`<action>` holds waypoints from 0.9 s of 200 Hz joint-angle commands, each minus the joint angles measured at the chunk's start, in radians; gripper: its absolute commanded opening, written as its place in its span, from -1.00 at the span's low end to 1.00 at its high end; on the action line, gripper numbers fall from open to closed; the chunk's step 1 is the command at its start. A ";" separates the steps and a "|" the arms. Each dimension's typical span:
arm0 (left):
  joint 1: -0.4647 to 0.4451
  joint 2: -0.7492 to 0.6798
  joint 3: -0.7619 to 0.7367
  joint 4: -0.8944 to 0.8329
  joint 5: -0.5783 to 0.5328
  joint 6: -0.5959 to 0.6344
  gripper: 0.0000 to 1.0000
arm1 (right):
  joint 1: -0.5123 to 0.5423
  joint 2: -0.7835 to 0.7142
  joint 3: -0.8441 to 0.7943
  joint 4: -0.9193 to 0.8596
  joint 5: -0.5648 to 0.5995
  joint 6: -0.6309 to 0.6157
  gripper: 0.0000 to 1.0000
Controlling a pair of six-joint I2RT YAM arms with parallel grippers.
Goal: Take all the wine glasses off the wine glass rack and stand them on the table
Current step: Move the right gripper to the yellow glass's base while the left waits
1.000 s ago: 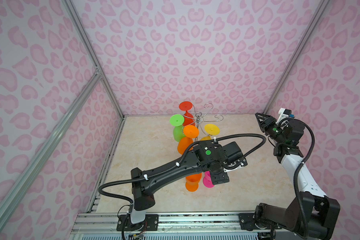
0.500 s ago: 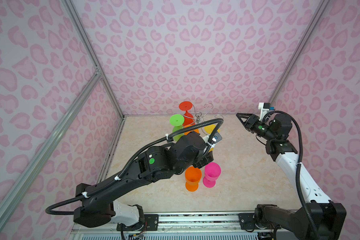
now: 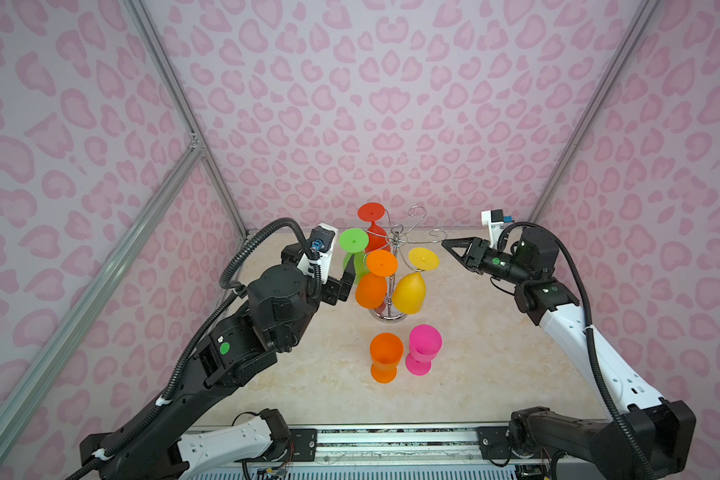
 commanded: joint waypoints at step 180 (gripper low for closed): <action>0.042 0.040 -0.007 0.073 0.066 -0.040 0.78 | 0.074 -0.023 -0.025 -0.024 -0.098 0.059 -0.34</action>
